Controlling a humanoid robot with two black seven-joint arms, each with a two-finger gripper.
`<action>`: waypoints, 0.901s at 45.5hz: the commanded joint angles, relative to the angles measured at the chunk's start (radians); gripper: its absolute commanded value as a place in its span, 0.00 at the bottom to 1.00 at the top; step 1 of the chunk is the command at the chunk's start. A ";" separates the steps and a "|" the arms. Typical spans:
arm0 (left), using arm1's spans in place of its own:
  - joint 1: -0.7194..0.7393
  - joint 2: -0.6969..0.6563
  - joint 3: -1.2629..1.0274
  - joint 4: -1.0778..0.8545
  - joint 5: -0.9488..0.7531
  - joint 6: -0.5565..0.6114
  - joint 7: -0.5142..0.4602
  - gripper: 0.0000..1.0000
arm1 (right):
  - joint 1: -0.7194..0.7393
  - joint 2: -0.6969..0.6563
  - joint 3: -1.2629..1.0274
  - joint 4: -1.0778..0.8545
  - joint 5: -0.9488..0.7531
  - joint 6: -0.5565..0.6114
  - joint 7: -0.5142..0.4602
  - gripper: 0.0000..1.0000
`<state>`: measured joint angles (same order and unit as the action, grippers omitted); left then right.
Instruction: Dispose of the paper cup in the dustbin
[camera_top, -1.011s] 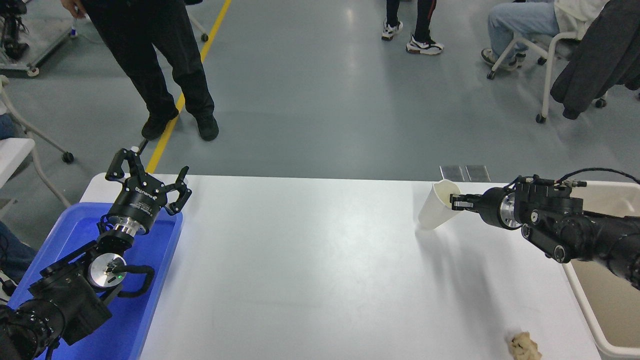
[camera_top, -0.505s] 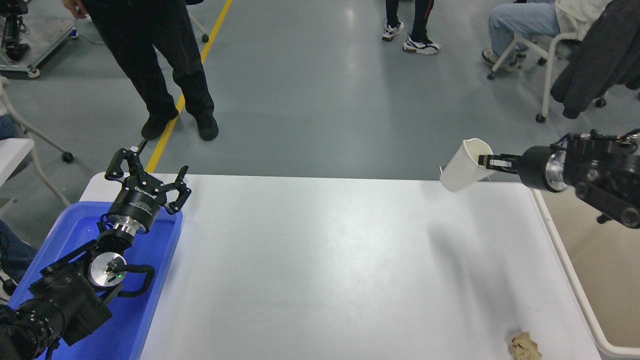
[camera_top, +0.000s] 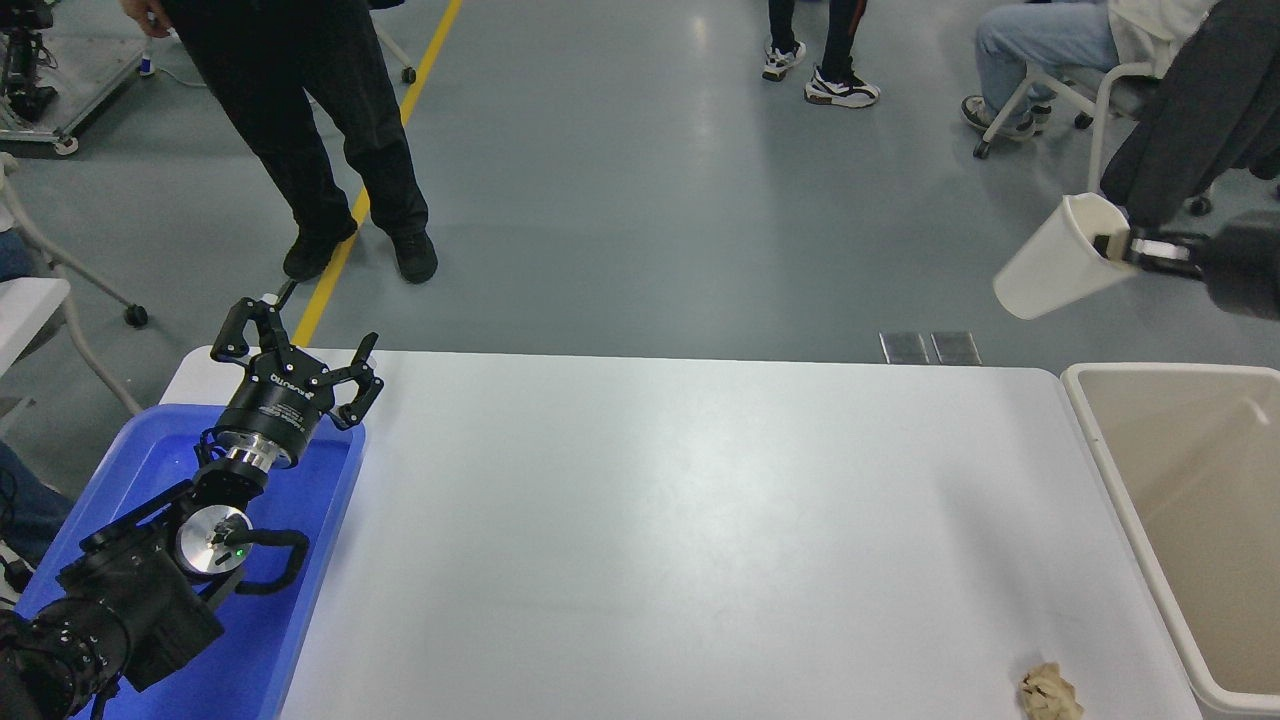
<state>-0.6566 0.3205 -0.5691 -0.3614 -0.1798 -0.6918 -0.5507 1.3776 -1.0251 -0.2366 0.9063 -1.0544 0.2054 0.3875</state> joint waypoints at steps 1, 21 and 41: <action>0.000 0.000 0.000 -0.001 -0.001 0.000 0.000 1.00 | -0.018 -0.150 -0.001 0.019 -0.001 0.005 0.037 0.00; 0.000 0.000 0.000 0.001 -0.001 0.000 0.000 1.00 | -0.294 -0.118 0.002 -0.200 0.356 -0.112 0.039 0.00; 0.000 0.000 0.000 0.001 -0.001 0.000 0.000 1.00 | -0.503 0.201 0.036 -0.556 1.112 -0.098 -0.071 0.00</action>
<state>-0.6566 0.3206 -0.5691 -0.3608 -0.1810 -0.6918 -0.5507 0.9727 -0.9591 -0.2225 0.4927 -0.3273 0.1141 0.3962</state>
